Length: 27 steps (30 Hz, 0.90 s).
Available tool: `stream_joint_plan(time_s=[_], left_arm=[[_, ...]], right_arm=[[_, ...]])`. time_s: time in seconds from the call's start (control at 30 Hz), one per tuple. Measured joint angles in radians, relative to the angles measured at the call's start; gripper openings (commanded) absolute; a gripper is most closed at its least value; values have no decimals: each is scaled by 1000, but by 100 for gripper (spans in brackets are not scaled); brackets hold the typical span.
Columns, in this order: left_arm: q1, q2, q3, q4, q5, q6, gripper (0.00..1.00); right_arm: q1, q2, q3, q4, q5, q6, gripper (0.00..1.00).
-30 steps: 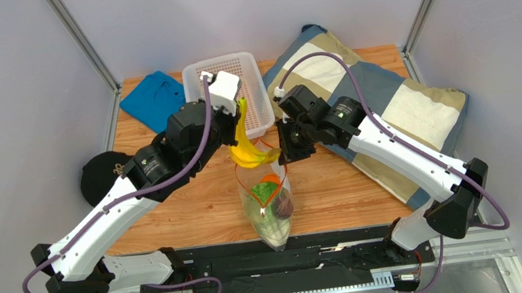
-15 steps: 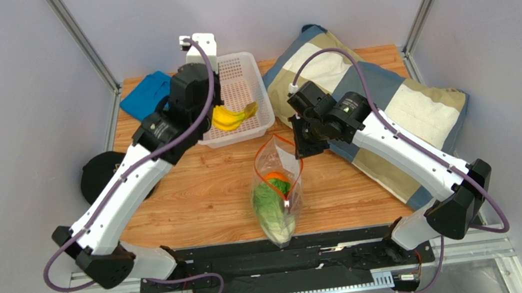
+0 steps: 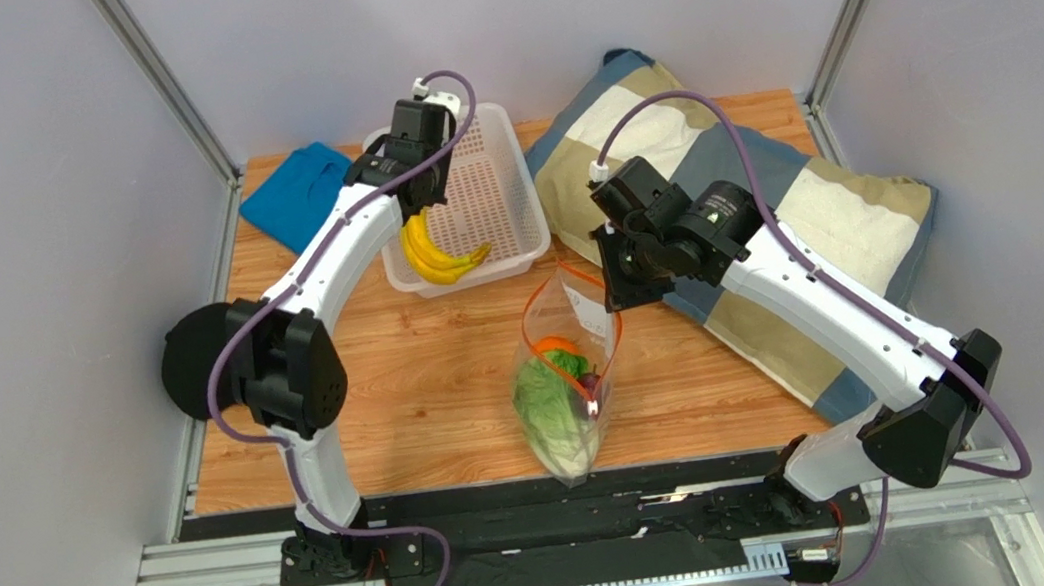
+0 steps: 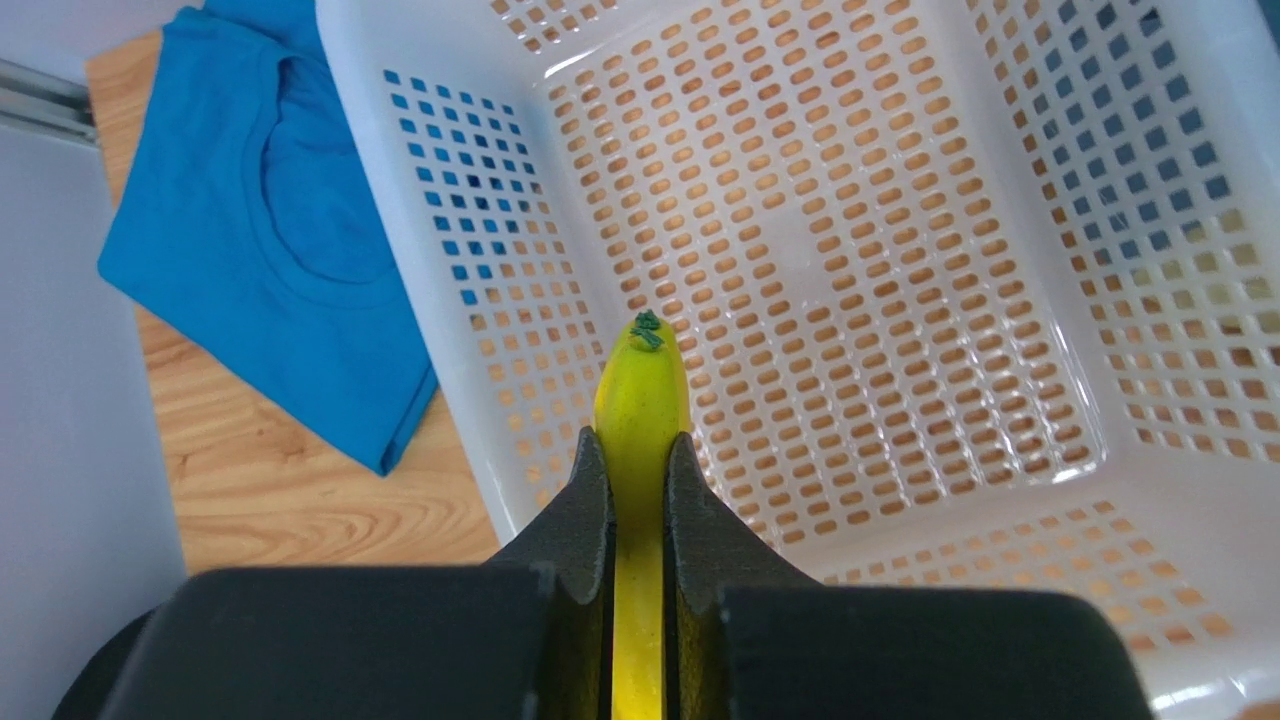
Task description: Open the zip-top bag and remove the fake food
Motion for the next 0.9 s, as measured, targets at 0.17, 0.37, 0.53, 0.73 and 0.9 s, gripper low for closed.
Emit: stream_joint_plan(time_s=[0.17, 0.37, 0.53, 0.73, 0.9], left_arm=[[42, 119, 98, -8, 42, 5, 0], [69, 180, 148, -17, 67, -6, 0], [90, 220, 155, -16, 106, -40, 0], [100, 302, 231, -68, 131, -71, 35], [101, 313, 245, -136, 109, -94, 60]], right_arm=[[-10, -14, 0, -10, 2, -6, 0], [-12, -14, 0, -20, 2, -6, 0], [-12, -14, 0, -20, 1, -5, 0], [-12, -15, 0, -20, 0, 0, 0], [-12, -15, 2, -21, -7, 11, 0]])
